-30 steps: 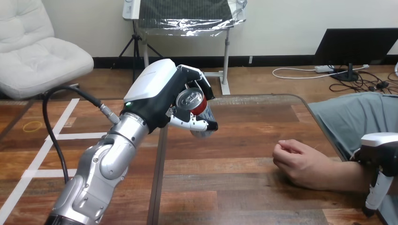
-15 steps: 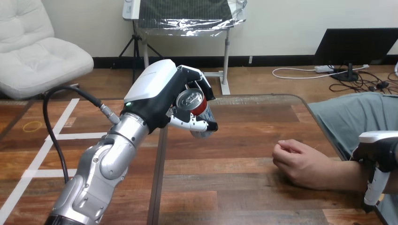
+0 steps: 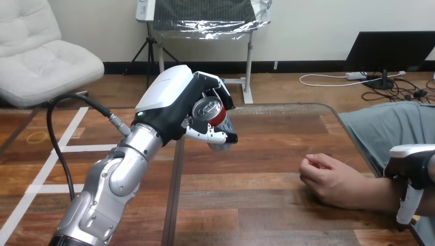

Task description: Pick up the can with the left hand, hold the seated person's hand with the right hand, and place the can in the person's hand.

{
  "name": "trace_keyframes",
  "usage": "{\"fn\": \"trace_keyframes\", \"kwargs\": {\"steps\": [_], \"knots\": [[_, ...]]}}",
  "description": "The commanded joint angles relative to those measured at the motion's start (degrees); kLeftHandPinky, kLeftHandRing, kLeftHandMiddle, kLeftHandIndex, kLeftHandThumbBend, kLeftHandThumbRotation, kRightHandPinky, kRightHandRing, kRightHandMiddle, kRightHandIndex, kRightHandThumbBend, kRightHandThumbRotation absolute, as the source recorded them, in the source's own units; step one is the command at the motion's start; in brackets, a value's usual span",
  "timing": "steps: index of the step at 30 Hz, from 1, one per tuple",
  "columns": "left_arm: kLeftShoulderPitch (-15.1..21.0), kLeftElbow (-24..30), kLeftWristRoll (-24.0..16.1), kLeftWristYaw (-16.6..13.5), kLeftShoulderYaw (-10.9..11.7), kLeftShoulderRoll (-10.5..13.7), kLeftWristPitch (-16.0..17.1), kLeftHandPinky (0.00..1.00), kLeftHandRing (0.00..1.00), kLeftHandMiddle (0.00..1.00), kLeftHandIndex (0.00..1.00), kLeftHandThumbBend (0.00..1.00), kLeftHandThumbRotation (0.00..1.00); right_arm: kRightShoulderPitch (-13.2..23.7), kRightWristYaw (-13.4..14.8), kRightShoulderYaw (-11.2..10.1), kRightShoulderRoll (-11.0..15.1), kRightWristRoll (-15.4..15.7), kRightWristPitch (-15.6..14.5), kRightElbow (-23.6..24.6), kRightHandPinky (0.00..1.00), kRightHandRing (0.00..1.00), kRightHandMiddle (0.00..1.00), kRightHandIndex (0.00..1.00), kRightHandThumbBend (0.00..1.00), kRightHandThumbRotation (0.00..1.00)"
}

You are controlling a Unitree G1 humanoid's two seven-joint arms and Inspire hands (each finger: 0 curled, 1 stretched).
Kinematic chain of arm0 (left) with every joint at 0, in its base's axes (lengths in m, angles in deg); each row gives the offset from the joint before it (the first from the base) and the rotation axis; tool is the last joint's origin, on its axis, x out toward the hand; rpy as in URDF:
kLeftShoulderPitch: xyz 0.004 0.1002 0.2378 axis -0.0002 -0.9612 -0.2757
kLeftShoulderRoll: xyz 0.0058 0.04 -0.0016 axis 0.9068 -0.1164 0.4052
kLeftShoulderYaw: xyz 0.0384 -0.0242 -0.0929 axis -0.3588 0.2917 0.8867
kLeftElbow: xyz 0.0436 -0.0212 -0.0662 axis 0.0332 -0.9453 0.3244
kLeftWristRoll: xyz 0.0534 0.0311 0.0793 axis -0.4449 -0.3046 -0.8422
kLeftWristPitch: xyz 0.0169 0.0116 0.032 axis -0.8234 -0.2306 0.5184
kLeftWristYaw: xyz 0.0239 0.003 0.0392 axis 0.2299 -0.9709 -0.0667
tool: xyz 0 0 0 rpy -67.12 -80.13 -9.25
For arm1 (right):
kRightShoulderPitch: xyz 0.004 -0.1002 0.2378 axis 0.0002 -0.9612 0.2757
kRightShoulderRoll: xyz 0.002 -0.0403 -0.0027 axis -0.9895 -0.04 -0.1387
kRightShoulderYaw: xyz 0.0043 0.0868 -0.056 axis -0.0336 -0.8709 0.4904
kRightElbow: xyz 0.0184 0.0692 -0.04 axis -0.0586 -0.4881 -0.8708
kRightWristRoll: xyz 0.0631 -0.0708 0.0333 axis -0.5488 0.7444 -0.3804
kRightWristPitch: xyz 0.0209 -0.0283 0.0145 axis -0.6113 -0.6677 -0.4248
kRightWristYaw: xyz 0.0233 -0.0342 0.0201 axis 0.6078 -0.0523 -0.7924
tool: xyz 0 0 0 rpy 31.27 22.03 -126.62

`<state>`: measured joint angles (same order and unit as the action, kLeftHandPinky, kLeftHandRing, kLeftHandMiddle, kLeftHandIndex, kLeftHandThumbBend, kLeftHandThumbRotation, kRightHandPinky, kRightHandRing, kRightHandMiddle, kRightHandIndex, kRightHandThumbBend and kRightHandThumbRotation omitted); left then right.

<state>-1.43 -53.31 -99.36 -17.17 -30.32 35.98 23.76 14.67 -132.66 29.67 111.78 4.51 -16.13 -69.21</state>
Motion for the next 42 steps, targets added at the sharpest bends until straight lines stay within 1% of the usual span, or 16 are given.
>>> {"fn": "trace_keyframes", "kwargs": {"steps": [1, 3, 7, 10, 11, 12, 13, 20, 24, 27, 36, 42], "knots": [[3.9, 1.1, -0.4, -0.9, 1.3, 0.5, 0.2, 0.33, 0.39, 0.46, 0.49, 0.60, 0.00, 3.3, 0.5, 1.3, -1.0, 0.1, 1.4, -1.3, 0.52, 0.64, 0.70, 0.65, 0.67, 0.06], [3.9, 1.1, -0.4, -0.8, 1.3, 0.5, 0.1, 0.33, 0.39, 0.46, 0.49, 0.60, 0.00, 3.3, 0.6, 1.3, -1.1, -0.1, 1.8, -1.6, 0.52, 0.65, 0.70, 0.61, 0.67, 0.05], [3.8, 1.2, -0.4, -0.6, 1.4, 0.5, -0.3, 0.33, 0.39, 0.46, 0.49, 0.60, 0.00, 2.7, 1.1, 0.8, -1.2, -0.9, 2.3, -1.4, 0.51, 0.64, 0.68, 0.58, 0.67, 0.03], [3.8, 1.4, -0.4, -0.4, 1.4, 0.5, -0.7, 0.33, 0.39, 0.46, 0.49, 0.60, 0.00, 2.4, 1.3, 0.7, -1.3, -1.3, 2.4, -1.4, 0.45, 0.59, 0.64, 0.56, 0.67, 0.01], [3.7, 1.5, -0.3, -0.3, 1.4, 0.5, -0.8, 0.33, 0.39, 0.46, 0.50, 0.60, 0.00, 2.4, 1.3, 0.6, -1.3, -1.5, 2.4, -1.4, 0.42, 0.55, 0.61, 0.56, 0.67, 0.01], [3.7, 1.5, -0.2, -0.3, 1.4, 0.4, -0.8, 0.33, 0.39, 0.46, 0.50, 0.59, 0.00, 2.3, 1.4, 0.5, -1.4, -1.6, 2.4, -1.4, 0.37, 0.49, 0.57, 0.55, 0.67, 0.01], [3.7, 1.5, -0.2, -0.2, 1.4, 0.4, -0.9, 0.33, 0.39, 0.46, 0.50, 0.59, 0.00, 2.3, 1.4, 0.5, -1.4, -1.7, 2.4, -1.4, 0.35, 0.47, 0.55, 0.55, 0.67, 0.00], [3.5, 1.3, 0.1, -0.5, 1.5, 0.5, -0.4, 0.32, 0.38, 0.46, 0.50, 0.59, 0.00, 1.8, 1.6, 1.0, -1.4, -1.7, 2.9, -1.6, 0.27, 0.37, 0.47, 0.53, 0.68, 0.00], [3.5, 1.3, 0.0, -0.5, 1.5, 0.5, -0.5, 0.32, 0.38, 0.46, 0.50, 0.59, 0.00, 1.6, 1.8, 1.2, -1.5, -1.6, 3.0, -2.0, 0.26, 0.36, 0.45, 0.53, 0.67, 0.00], [3.4, 1.5, -0.3, -0.5, 1.5, 0.6, -0.8, 0.32, 0.38, 0.46, 0.50, 0.59, 0.00, 1.4, 2.3, 1.3, -1.5, -1.9, 3.7, -2.2, 0.26, 0.35, 0.46, 0.53, 0.67, 0.00], [3.1, 1.7, 0.1, -0.4, 1.7, 0.4, -1.3, 0.33, 0.38, 0.46, 0.50, 0.59, 0.00, 0.5, 3.1, 1.8, -1.4, -1.8, 4.2, -1.8, 0.24, 0.34, 0.45, 0.52, 0.67, 0.00], [3.0, 1.6, -0.1, -0.5, 1.7, 0.5, -1.3, 0.33, 0.38, 0.46, 0.50, 0.60, 0.00, 0.1, 3.3, 2.0, -1.6, -1.8, 3.7, -1.8, 0.24, 0.33, 0.45, 0.52, 0.66, 0.00]]}}
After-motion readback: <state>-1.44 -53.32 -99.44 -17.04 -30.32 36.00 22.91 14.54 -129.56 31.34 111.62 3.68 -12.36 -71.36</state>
